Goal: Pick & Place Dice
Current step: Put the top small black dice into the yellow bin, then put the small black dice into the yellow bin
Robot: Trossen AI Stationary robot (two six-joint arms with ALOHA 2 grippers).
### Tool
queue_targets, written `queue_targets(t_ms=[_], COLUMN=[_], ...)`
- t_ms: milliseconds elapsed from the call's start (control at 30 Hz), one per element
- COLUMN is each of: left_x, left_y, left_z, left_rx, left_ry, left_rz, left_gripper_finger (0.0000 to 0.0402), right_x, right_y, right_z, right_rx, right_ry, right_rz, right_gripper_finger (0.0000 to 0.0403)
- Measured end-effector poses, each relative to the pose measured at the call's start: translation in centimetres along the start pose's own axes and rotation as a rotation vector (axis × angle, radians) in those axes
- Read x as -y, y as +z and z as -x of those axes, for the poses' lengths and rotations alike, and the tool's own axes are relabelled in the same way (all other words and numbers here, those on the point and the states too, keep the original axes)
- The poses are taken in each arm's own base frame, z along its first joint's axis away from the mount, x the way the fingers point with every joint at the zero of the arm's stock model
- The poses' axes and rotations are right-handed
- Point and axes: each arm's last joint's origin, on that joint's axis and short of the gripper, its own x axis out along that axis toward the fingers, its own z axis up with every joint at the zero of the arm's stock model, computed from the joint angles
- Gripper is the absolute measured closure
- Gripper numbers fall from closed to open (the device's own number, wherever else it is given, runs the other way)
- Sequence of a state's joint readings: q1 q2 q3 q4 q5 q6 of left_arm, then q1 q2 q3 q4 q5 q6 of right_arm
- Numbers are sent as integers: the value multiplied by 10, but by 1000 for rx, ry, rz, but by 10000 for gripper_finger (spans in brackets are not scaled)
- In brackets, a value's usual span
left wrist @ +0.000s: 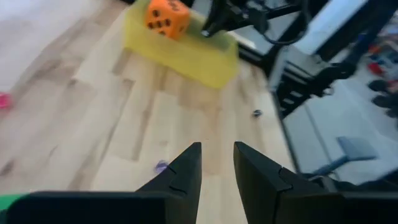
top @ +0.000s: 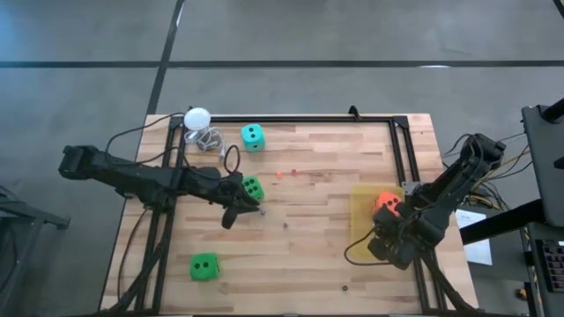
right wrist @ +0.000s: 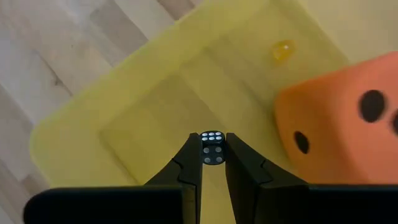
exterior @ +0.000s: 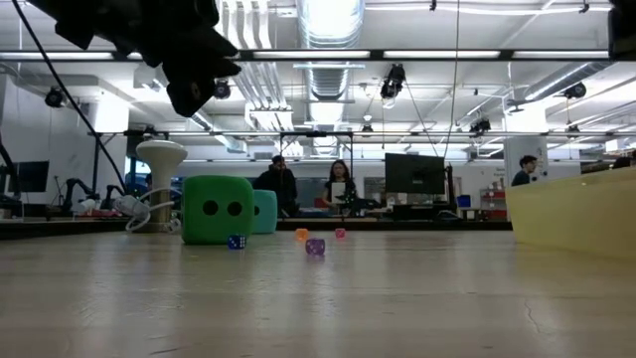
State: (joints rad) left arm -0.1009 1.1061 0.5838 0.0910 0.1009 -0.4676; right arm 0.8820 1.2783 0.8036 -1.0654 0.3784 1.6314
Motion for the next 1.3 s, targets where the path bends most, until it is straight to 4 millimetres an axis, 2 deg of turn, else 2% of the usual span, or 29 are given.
queue_targets(t_ms=[133,800,1100,1300], left_x=[-1,-5,-5,-5], left_y=[-1,-5,-5,-2], left_z=[0,0,0,1], left_rx=[-2,-34,-32,-10], left_ry=[32,83,86,119], left_rz=[1,-14,-23,-71], left_gripper_finger=[303,303,303,303], right_x=[2,0,2,3], right_y=[1,3,2,0], right_z=[-9,-12,-17,-21], right_rx=[-32,-37,-36,-36], right_ry=[-5,20,15,16], right_rz=[-13,-16,-45,-45], right_gripper_finger=[366,363,254,209])
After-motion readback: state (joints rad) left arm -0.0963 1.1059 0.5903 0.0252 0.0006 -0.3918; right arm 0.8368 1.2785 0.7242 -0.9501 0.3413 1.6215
